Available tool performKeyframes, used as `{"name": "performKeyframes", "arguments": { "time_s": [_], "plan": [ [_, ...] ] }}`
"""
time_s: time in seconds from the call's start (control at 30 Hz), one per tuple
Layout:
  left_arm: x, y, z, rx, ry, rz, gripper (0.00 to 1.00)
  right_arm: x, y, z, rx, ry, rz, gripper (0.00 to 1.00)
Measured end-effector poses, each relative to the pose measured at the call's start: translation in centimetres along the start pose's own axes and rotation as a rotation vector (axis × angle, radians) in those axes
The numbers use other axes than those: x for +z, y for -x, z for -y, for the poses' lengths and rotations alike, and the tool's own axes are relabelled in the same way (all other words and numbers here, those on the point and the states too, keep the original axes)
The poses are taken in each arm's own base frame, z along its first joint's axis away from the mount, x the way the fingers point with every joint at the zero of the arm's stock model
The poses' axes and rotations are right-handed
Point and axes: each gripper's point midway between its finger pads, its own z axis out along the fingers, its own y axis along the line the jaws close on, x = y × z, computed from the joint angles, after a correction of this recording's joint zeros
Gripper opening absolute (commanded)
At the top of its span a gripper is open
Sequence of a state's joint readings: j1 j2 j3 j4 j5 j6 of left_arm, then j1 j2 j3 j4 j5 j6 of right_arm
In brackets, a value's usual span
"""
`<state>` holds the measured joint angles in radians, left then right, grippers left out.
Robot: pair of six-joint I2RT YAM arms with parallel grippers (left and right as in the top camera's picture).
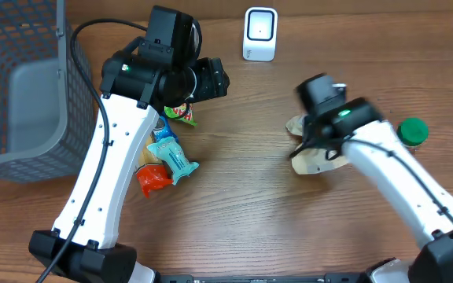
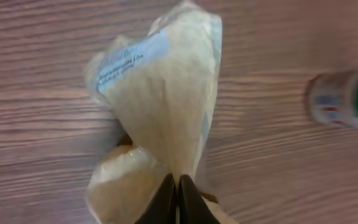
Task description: Scan the item barcode
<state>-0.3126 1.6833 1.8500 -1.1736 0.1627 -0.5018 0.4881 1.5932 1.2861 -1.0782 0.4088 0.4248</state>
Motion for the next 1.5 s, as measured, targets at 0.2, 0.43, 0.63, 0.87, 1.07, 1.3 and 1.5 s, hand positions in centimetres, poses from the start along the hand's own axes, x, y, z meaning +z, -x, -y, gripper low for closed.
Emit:
{"name": "performKeyframes", "arguments": {
  "time_s": [0.2,0.43,0.63,0.87,1.07,1.3,1.5],
  "plan": [
    [0.0,0.2,-0.4,0.0,0.022,0.012,0.77,-4.0,-0.3,-4.2,-0.166,-0.146,0.255,0.04],
    [0.0,0.2,-0.4,0.0,0.026,0.013,0.77,-3.6,-2.8,-8.5,-0.353,-0.233,0.323,0.04],
    [0.0,0.1,-0.6,-0.001,0.033,0.009,0.78,-1.3,-4.2,-7.3,-0.501,-0.444,0.298,0.04],
    [0.0,0.2,-0.6,-0.001,0.036,0.012,0.79,-5.3,-3.0,-6.7,-0.635,-0.626,0.487,0.04],
    [-0.1,0.4,-1.1,-0.013,0.042,0.016,0.8,-7.0,-3.3,-9.6,-0.629,-0.577,0.624,0.04],
    [-0.2,0.8,-1.9,-0.029,0.052,0.024,0.8,-5.2,-5.4,-13.2,-0.614,-0.376,0.539,0.04],
    [-0.2,0.9,-1.9,-0.029,0.056,0.026,0.8,-5.2,-5.5,-12.9,-0.645,-0.393,0.528,0.32]
  ]
}}
